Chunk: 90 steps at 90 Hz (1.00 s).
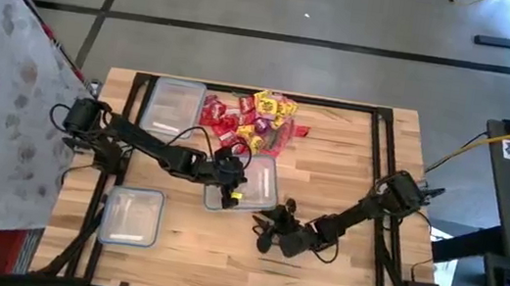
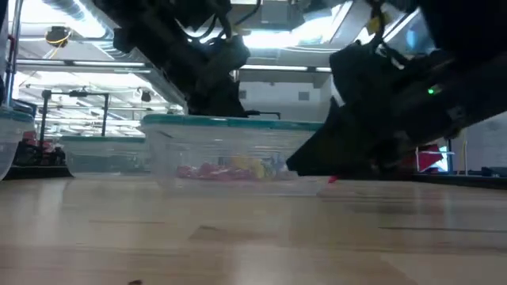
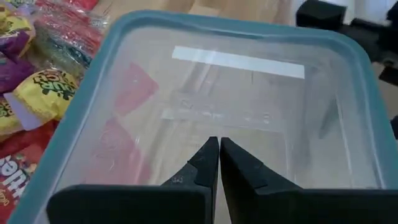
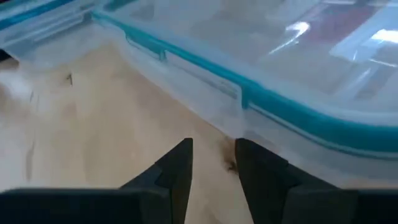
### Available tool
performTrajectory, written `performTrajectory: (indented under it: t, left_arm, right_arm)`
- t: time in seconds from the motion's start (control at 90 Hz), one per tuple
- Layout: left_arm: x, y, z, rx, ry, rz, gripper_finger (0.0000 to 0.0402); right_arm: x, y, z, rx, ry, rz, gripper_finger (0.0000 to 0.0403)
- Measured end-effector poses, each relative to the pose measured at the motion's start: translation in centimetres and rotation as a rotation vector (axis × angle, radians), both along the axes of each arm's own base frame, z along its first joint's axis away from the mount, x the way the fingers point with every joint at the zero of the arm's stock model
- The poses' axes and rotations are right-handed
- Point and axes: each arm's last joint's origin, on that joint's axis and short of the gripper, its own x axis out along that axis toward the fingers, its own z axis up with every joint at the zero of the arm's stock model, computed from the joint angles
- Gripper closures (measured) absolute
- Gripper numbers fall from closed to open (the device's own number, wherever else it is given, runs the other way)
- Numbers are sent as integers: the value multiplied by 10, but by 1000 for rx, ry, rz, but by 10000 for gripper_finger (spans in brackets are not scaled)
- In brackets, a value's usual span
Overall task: Sort candy
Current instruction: Open the right transparent bin
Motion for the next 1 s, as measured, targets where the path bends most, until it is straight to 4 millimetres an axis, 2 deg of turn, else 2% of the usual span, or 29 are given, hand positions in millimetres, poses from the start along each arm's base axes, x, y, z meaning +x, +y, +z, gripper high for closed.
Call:
performTrajectory:
  t: [0.3,0.456,0.578,0.633,0.733,0.878,1.0]
  left_arm:
    - [-2,-15,-6,33,6,21,402]
    - [-1,-20,-18,90,11,87,402]
    - [3,-23,-31,130,-4,154,402]
    - [5,-24,-34,121,-24,171,402]
    - [7,-25,-34,111,-45,179,402]
    - [9,-25,-35,126,-62,185,402]
    - [8,-31,-31,159,-70,131,402]
  right_arm:
    - [-1,3,3,-79,-15,-4,292]
    - [0,4,5,-165,-5,31,292]
    - [3,6,9,-165,-25,102,292]
    - [5,11,17,-138,-75,139,292]
    - [3,22,18,-150,-79,258,292]
    - [-10,46,41,-122,-110,400,292]
    - [-28,50,65,-197,-70,315,292]
